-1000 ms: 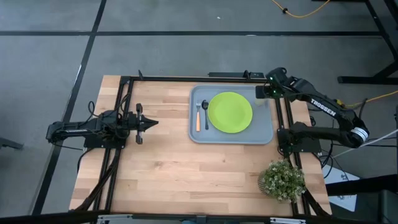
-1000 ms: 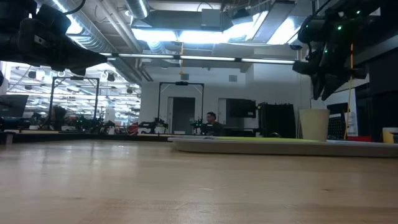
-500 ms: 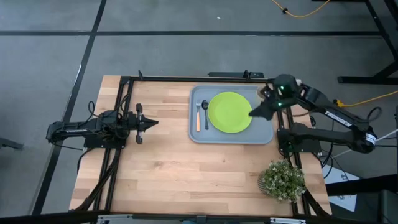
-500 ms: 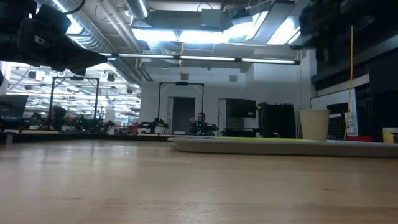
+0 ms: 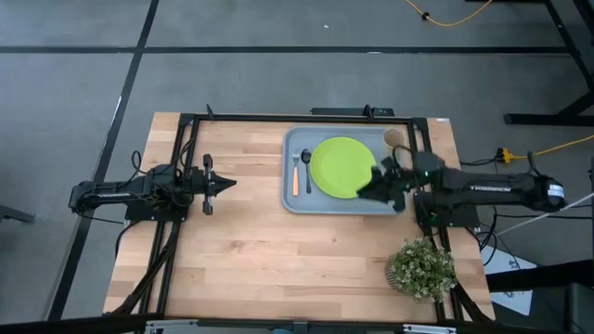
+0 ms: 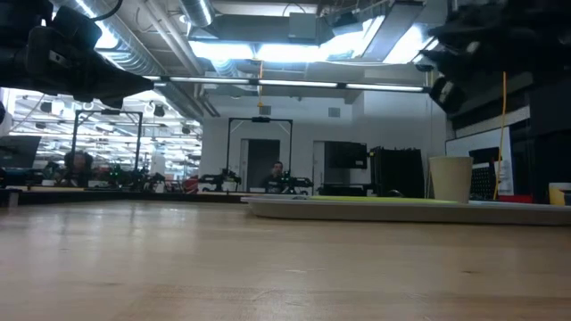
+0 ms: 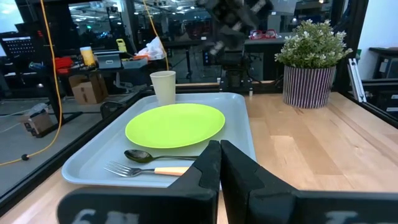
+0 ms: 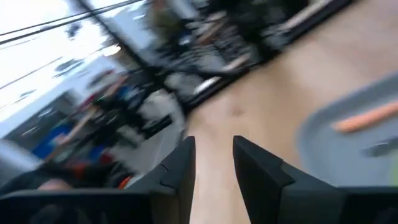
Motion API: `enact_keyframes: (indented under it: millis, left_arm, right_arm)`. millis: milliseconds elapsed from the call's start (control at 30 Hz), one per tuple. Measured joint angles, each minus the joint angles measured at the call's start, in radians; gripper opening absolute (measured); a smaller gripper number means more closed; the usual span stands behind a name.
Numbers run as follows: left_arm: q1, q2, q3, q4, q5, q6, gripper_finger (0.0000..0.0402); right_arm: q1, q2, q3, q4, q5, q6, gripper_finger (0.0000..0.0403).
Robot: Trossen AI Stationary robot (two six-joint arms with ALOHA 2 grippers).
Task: Pick and place plate/cup/fork/spoon on tray
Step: Put the white cup on the light blue tray to the right of the green plate
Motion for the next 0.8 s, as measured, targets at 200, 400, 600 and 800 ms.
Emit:
enact_keyframes:
  millis: [200, 400, 600, 800]
  left_arm:
    - [0.0, 0.0, 0.0, 0.0, 0.0, 0.0, 0.0]
    - [0.0, 0.0, 0.0, 0.0, 0.0, 0.0, 0.0]
    - [0.0, 0.0, 0.0, 0.0, 0.0, 0.0, 0.0]
    - [0.0, 0.0, 0.0, 0.0, 0.0, 0.0, 0.0]
  right_arm:
    - [0.177, -0.019, -0.074, 0.166, 0.003, -0.139, 0.0112]
    - [0.303, -0.135, -0.105, 0.07, 0.131, -0.366, 0.0112]
    - [0.385, -0.289, -0.159, -0.109, 0.395, -0.382, 0.0112]
    - [0.401, -0.391, -0.217, -0.093, 0.4, -0.415, 0.0112]
